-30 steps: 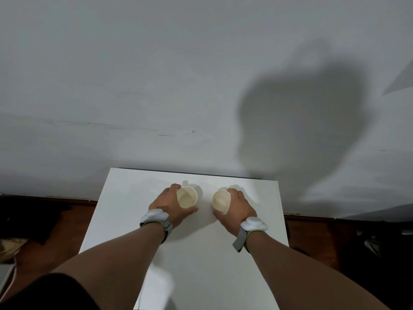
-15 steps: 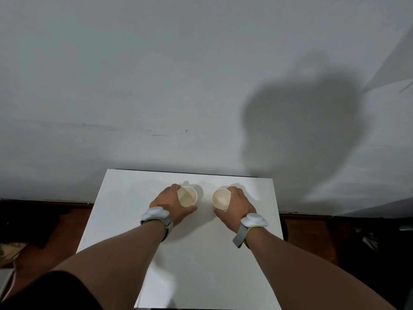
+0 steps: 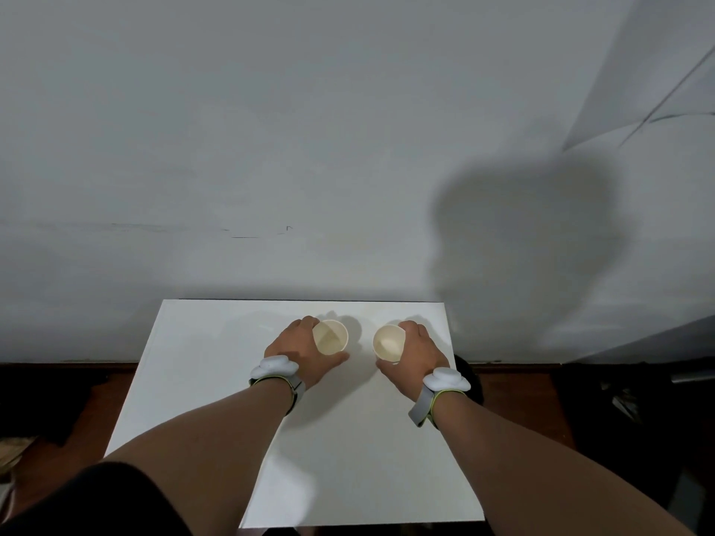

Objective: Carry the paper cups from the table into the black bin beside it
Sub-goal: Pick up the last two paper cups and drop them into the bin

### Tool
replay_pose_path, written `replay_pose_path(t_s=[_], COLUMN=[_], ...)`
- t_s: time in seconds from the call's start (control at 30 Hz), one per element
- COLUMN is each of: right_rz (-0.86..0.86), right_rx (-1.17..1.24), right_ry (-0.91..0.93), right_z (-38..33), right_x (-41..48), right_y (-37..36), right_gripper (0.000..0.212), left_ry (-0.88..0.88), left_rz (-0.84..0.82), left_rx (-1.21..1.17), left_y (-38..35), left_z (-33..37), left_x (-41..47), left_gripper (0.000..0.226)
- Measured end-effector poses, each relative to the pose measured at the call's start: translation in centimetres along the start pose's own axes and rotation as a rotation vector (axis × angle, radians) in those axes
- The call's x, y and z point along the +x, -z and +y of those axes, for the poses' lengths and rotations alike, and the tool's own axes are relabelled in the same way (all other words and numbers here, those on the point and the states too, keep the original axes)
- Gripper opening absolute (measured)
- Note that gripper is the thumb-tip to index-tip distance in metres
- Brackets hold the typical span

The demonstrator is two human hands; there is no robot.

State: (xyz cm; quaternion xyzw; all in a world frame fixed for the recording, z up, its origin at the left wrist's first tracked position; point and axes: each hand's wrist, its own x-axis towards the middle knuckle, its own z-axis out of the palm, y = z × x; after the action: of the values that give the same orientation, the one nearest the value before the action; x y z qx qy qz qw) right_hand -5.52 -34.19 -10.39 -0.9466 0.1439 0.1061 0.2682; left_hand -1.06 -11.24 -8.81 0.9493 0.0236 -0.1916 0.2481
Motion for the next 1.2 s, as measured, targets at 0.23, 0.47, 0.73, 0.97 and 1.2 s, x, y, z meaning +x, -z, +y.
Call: replay_pose_path(t_s=[0.23,0.47,0.73,0.97,1.2], right_rz=[0.01,0.018,0.001,0.019,0.04], right_rx=[-0.004,0.037,0.043,0.057,0.071], right_ry=[-0.034,-0.054,-0.111,-0.118,-0.136], right_z=[3.5,7.1,10.9,14.1,17.8], right_x=[-0.9,-1.8,-2.7,-3.3,-3.5], right_y=[2.6,5.0,7.4,8.7,10.6], right_gripper=[0.069,0.067,0.064,0.063,0.071], left_ry=[-0.044,-0.067,-0.11,-0.164,-0.236], left_rz=[-0.011,-0.009,-0.012,-0.024,-0.022], left_rx=[0.008,0.014,0.024,0.043,0.035], left_y=[-1.7,-3.8,-6.2,-8.6,-11.3], left_z=[3.9,7.4,11.3,13.9,17.3], left_x=[-0.9,-2.1,-2.7,-3.3,-3.2], left_gripper=[0.082,0.079,0.077,0.078,0.081])
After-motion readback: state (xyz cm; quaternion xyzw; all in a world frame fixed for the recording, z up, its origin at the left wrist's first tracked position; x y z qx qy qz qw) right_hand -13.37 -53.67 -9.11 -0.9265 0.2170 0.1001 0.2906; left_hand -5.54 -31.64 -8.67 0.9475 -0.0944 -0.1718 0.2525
